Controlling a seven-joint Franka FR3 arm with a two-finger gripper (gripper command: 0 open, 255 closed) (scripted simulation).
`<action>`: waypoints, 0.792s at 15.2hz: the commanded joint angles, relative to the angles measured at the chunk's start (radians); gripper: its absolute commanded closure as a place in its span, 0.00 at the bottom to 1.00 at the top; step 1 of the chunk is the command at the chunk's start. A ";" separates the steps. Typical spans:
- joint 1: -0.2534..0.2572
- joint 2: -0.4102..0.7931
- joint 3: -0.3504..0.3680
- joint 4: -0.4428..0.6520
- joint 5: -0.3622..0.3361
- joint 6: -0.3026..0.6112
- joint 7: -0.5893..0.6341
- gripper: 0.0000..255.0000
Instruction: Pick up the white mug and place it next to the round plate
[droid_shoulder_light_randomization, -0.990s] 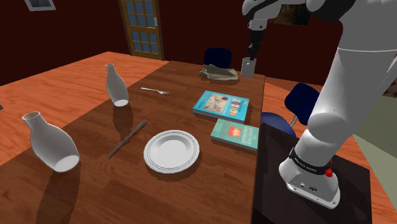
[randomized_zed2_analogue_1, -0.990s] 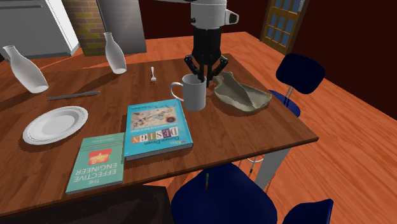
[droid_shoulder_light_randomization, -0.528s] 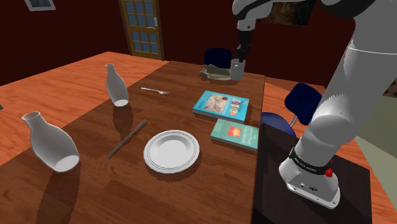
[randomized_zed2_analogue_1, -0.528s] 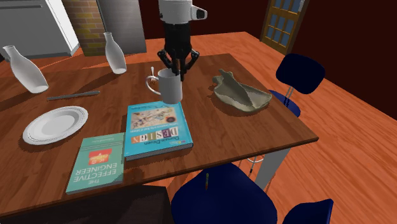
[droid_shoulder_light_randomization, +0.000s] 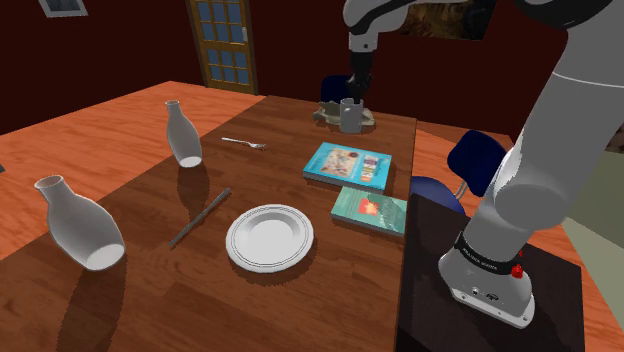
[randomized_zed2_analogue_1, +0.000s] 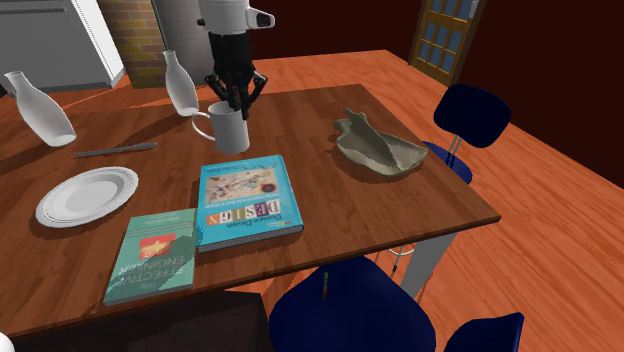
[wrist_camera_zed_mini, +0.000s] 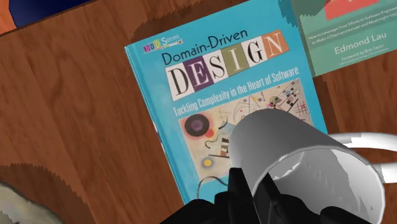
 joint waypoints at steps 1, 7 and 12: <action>0.024 -0.010 0.023 -0.008 -0.001 -0.002 0.049 1.00; 0.095 0.010 0.091 0.016 0.014 -0.008 0.183 1.00; 0.151 0.051 0.144 0.069 0.030 -0.019 0.287 1.00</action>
